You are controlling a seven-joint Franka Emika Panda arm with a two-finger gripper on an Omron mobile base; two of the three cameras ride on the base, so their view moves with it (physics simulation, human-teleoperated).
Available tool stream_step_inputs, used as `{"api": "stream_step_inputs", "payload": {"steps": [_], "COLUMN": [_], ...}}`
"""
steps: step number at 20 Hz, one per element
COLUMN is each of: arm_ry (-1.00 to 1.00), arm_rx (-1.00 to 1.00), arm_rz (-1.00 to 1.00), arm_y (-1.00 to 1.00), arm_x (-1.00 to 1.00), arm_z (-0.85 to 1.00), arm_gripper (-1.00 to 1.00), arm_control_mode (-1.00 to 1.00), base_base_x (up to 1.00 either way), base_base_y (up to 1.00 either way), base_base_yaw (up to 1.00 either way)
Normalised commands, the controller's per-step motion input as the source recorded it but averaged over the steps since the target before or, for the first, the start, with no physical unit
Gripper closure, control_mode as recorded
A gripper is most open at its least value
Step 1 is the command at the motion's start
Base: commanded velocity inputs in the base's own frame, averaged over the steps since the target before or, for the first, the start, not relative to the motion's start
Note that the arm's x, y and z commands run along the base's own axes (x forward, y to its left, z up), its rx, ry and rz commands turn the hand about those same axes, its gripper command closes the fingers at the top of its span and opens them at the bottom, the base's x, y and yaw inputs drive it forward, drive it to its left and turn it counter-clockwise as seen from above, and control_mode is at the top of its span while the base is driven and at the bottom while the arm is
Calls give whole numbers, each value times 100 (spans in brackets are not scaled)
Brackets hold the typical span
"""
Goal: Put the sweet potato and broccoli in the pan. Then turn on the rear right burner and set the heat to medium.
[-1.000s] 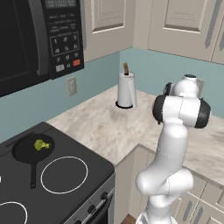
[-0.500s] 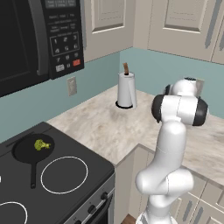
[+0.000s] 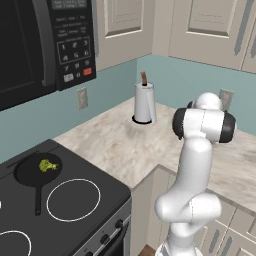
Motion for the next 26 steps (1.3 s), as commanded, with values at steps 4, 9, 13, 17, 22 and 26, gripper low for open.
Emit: {"api": "stream_step_inputs", "payload": {"steps": [4,9,13,17,22,26], "arm_ry": [0,0,0,0,1,0], "arm_rx": [0,0,0,0,0,0], "arm_rz": [-4,-5,-6,-7,-2,0], "arm_y": [0,0,0,0,0,0], "arm_x": [25,8,0,-1,2,0], "arm_z": [-10,-18,-37,-46,-5,0], "arm_gripper": [-100,-100,-100,-100,-100,-100], "arm_control_mode": [-100,-100,-100,-100,-100,-100], "base_base_x": [0,0,0,0,0,0], "base_base_y": [0,0,0,0,0,0], "base_base_yaw": [0,0,0,0,0,0]}}
